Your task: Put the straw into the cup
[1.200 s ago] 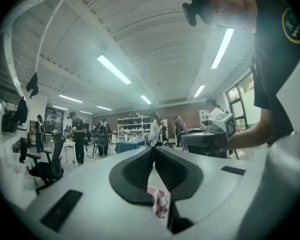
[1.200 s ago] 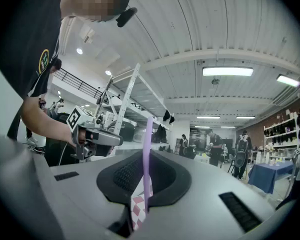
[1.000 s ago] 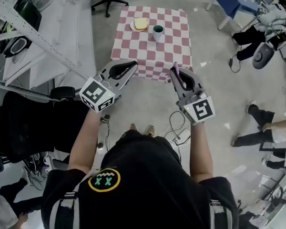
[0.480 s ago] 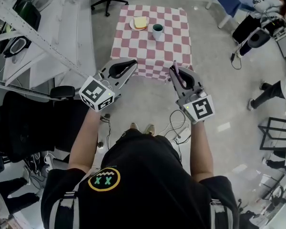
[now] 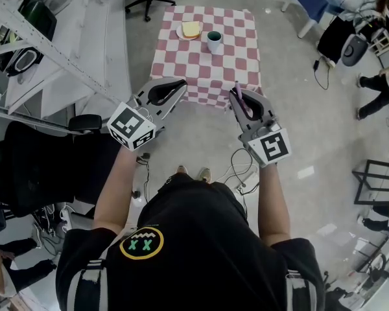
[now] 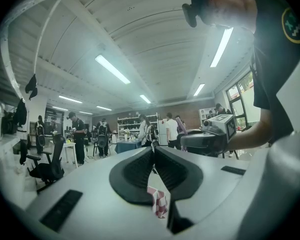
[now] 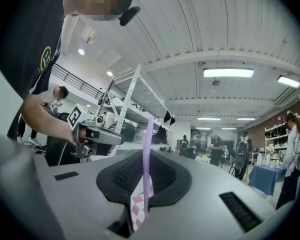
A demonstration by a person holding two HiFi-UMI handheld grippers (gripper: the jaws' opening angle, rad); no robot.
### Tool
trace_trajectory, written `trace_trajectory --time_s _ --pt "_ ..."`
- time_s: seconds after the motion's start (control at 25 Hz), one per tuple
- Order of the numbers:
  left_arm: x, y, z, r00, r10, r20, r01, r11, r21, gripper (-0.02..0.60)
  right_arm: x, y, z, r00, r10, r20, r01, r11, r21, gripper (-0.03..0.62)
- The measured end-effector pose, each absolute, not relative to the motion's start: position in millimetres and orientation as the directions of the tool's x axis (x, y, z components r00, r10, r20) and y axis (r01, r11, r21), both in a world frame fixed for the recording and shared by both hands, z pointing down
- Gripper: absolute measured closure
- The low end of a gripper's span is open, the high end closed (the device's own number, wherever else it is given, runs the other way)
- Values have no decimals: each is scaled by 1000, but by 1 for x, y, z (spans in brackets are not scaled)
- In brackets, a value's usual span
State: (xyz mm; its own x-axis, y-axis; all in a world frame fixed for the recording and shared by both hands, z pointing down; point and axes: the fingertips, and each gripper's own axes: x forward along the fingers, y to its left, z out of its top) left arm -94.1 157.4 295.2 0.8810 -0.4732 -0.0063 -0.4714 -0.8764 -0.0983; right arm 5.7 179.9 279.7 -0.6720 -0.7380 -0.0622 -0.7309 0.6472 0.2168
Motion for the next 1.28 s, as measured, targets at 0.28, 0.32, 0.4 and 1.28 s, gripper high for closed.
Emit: trace_trajectory --time_s 0.28,0.32,0.4,1.28 --pt "-77 172 294 871 -491 -6 -488 -866 -108 552 21 194 280 -685 -725 -73 -720 659 216 551" --pt "-74 176 294 870 -493 -7 -491 -865 -108 552 24 196 281 -687 -723 -73 -719 661 214 551" --pt "-67 181 294 868 -496 -9 -494 -863 -106 552 31 200 281 -689 -720 -76 -717 665 209 551" --pt "-42 148 304 884 -468 -5 -465 -877 -117 552 50 164 294 -674 -733 -88 -733 649 202 551"
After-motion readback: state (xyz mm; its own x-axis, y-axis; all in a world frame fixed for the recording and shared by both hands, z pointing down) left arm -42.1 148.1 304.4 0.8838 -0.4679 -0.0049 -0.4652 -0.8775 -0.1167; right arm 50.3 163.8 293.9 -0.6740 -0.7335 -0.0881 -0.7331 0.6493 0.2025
